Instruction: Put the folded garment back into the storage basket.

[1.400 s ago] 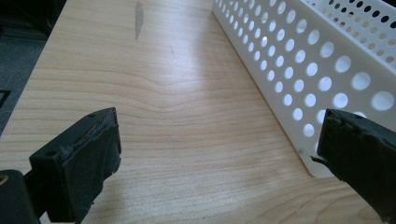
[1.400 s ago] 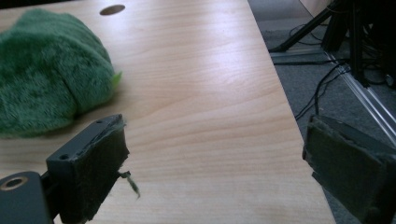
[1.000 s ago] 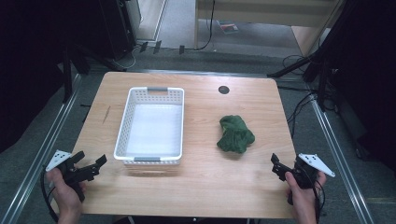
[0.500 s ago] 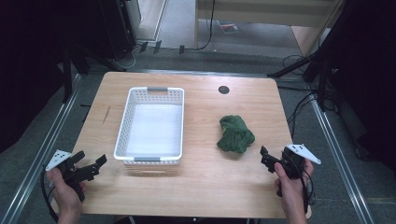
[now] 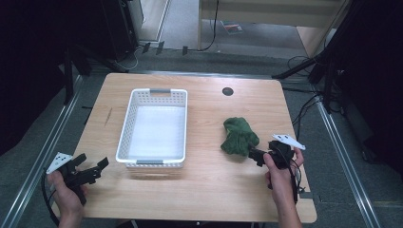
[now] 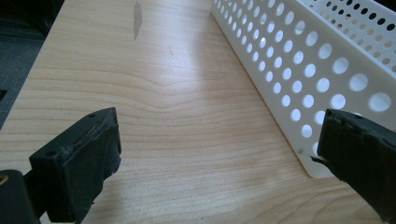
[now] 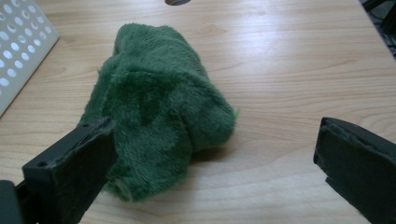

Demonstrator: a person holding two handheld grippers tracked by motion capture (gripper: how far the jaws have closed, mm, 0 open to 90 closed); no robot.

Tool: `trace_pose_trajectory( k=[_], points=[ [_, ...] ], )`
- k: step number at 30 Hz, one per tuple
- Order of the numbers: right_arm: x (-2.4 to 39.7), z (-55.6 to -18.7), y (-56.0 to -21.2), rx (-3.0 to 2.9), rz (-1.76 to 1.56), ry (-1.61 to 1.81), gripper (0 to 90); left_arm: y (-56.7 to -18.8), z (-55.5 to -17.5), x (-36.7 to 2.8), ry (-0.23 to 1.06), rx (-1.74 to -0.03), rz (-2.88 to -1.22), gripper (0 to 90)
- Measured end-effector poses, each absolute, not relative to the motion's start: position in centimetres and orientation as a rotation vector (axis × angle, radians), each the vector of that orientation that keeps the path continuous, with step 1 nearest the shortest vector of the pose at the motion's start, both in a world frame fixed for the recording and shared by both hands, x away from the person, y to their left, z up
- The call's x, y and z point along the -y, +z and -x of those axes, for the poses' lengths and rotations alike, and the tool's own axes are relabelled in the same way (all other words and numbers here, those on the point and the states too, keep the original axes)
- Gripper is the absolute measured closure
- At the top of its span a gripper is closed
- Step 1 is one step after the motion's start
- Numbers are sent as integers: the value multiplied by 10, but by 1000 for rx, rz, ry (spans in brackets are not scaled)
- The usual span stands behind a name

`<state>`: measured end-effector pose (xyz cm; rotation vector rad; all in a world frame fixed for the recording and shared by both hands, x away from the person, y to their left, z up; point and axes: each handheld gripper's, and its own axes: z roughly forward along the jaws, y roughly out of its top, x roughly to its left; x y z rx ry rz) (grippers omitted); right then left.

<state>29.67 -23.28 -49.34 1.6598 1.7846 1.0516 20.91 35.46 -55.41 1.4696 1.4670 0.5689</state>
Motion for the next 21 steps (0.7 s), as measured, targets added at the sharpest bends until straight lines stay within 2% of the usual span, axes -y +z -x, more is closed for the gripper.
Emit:
trace_pose_trajectory(
  k=[21],
  points=[
    [194,-338,-486,-1844,-1669,1052,0,-554,-209,-355,566,-1467,-1470,5]
  ],
)
